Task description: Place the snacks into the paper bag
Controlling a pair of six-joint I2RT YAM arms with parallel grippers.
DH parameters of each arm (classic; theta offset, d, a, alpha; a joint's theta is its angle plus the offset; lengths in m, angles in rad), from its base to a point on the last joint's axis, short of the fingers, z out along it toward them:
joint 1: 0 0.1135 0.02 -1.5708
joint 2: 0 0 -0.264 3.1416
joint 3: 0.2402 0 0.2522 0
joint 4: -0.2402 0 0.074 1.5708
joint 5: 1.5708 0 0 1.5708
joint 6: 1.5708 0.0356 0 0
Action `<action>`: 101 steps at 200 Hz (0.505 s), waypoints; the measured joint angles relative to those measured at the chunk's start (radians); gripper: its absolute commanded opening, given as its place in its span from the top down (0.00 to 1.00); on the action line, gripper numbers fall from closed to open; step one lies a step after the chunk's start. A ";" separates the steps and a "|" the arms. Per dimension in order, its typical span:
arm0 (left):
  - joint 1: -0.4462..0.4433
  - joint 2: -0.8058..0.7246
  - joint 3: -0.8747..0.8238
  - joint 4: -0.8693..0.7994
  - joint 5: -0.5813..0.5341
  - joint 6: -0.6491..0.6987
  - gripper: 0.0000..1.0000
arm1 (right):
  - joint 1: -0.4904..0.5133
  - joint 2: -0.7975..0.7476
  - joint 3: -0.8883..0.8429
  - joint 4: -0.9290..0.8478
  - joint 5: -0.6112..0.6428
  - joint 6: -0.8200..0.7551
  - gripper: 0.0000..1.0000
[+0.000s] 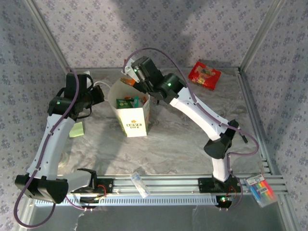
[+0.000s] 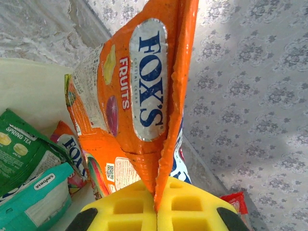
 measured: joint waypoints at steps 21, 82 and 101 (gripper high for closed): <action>0.001 0.000 0.000 0.001 0.003 0.000 0.92 | 0.000 0.002 -0.018 -0.003 -0.003 -0.004 0.99; 0.003 0.000 0.000 0.002 0.003 0.000 0.92 | 0.000 0.004 -0.087 0.003 -0.007 -0.030 0.97; 0.003 0.000 0.000 0.002 0.003 0.000 0.92 | -0.002 0.008 -0.087 0.007 -0.006 -0.034 0.97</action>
